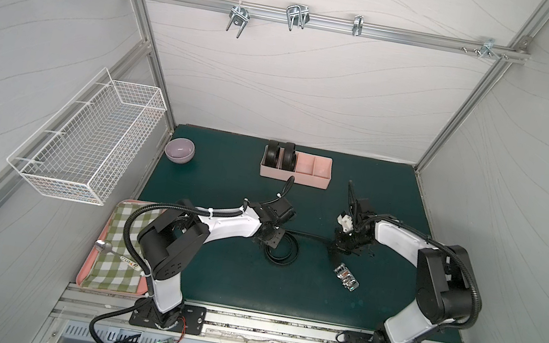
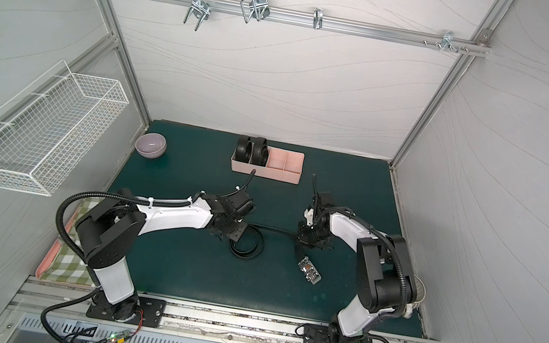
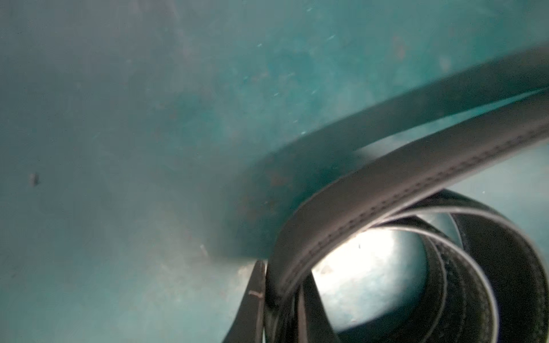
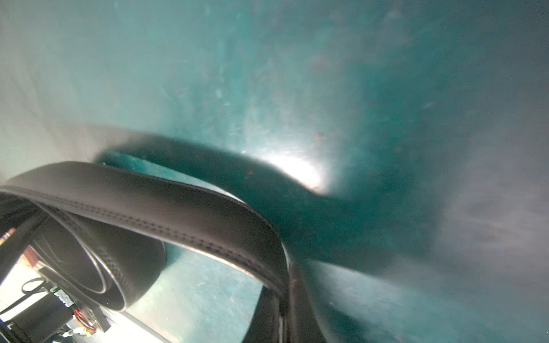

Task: Place the belts into the storage roll
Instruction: Roll the belt at the center of the board.

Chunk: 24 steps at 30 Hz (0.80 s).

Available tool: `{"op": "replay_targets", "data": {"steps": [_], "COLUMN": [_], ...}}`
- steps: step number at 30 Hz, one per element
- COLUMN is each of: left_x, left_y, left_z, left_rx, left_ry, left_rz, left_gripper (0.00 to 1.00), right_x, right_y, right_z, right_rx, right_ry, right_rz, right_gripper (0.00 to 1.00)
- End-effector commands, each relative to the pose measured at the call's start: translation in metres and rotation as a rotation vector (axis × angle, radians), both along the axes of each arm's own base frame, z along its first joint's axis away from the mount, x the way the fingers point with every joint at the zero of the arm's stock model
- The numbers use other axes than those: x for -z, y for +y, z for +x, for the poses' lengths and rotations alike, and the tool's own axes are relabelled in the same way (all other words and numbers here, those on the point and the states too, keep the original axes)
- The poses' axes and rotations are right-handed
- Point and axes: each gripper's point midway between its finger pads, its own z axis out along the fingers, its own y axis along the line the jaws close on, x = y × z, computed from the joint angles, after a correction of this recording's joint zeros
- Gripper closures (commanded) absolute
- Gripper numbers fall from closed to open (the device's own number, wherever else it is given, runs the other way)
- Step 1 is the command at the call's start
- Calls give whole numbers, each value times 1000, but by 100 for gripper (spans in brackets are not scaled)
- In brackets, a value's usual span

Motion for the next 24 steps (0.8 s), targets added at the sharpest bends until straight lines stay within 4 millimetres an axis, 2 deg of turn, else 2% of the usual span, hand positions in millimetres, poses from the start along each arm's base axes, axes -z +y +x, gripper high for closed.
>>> {"op": "replay_targets", "data": {"steps": [1, 19, 24], "left_x": [21, 26, 31], "left_y": [58, 68, 72], "left_z": [-17, -24, -21], "left_rx": [-78, -93, -118], "left_ry": [77, 94, 100], "left_rz": [217, 224, 221], "left_gripper": [89, 87, 88], "right_x": [5, 3, 2], "right_y": [-49, -89, -89], "right_z": [-9, 14, 11], "right_rx": [92, 276, 275], "right_ry": [52, 66, 68], "right_rz": [-146, -113, -102], "right_gripper": [100, 100, 100]}}
